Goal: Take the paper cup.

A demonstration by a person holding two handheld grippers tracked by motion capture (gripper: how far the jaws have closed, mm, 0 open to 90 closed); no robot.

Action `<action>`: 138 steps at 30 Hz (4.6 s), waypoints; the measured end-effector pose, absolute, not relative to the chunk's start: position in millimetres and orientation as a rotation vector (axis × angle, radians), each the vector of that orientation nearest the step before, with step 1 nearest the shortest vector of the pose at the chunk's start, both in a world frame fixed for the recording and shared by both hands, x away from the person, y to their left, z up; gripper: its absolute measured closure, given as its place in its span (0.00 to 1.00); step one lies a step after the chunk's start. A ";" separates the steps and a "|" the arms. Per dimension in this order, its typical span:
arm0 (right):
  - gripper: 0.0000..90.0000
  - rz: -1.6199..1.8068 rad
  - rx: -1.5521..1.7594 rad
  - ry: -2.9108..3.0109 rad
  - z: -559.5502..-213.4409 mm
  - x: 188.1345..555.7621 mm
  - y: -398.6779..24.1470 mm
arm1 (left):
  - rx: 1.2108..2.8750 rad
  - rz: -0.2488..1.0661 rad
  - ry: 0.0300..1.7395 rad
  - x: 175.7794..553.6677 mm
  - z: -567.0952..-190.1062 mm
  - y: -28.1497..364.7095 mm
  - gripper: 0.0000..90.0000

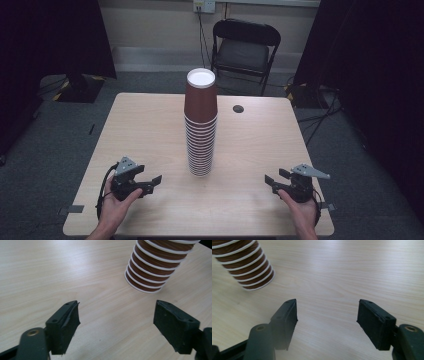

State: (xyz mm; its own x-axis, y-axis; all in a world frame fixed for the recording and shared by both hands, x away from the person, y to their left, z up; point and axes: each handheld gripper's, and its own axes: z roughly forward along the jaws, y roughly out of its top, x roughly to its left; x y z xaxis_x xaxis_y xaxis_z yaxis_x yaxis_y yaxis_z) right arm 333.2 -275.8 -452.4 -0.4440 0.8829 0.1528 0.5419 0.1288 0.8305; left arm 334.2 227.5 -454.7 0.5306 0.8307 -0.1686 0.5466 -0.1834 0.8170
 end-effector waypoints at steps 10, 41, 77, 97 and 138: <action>0.36 1.262 1.383 2.084 -456.7 337.7 -272.6 | 1.884 0.340 1.034 333.1 -446.3 220.5 0.23; 0.33 1.298 1.380 2.067 -452.8 332.8 -269.8 | 1.774 0.357 0.815 339.2 -363.3 195.6 0.21; 0.30 1.306 1.350 2.094 -454.9 336.2 -266.4 | 1.693 0.414 0.595 383.5 -233.6 155.2 0.18; 0.28 1.309 1.344 2.064 -451.0 332.6 -269.9 | 1.713 0.427 0.605 419.0 -206.2 117.8 0.17; 0.28 1.317 1.401 2.036 -453.8 334.2 -275.2 | 1.835 0.452 0.634 431.9 -253.1 94.5 0.10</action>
State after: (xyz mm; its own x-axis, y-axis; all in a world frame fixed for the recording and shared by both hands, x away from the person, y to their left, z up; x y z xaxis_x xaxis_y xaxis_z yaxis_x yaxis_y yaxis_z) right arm 334.2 -275.2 -453.8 -0.4566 0.8637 0.2135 0.5490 0.0847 0.8315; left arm 431.9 94.5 -253.1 0.7851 0.6193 0.0040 0.2058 -0.2670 0.9415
